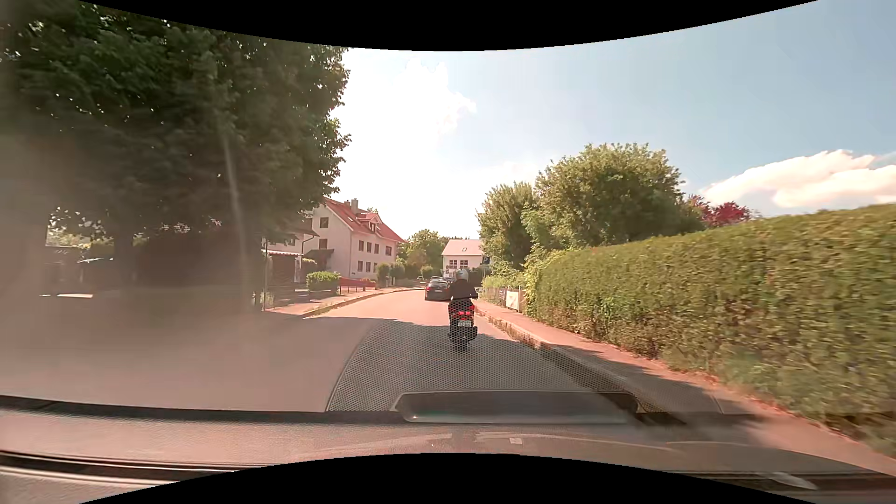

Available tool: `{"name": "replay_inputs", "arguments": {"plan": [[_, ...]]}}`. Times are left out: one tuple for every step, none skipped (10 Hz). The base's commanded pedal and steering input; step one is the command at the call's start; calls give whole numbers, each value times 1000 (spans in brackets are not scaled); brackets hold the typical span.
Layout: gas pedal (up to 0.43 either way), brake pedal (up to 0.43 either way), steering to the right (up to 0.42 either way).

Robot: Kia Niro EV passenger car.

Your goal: Follow the waypoints while adhering to traffic rules and regulations

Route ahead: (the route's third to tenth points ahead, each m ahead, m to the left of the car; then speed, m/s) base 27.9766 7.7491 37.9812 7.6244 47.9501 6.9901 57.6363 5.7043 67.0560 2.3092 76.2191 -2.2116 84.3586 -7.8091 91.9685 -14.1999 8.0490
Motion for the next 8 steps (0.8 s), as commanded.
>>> {"name": "replay_inputs", "arguments": {"plan": [[150,6,-46],[130,6,-44],[118,6,-43],[118,6,-41],[118,6,-37],[118,6,-31],[118,6,-22],[118,6,-18]]}}
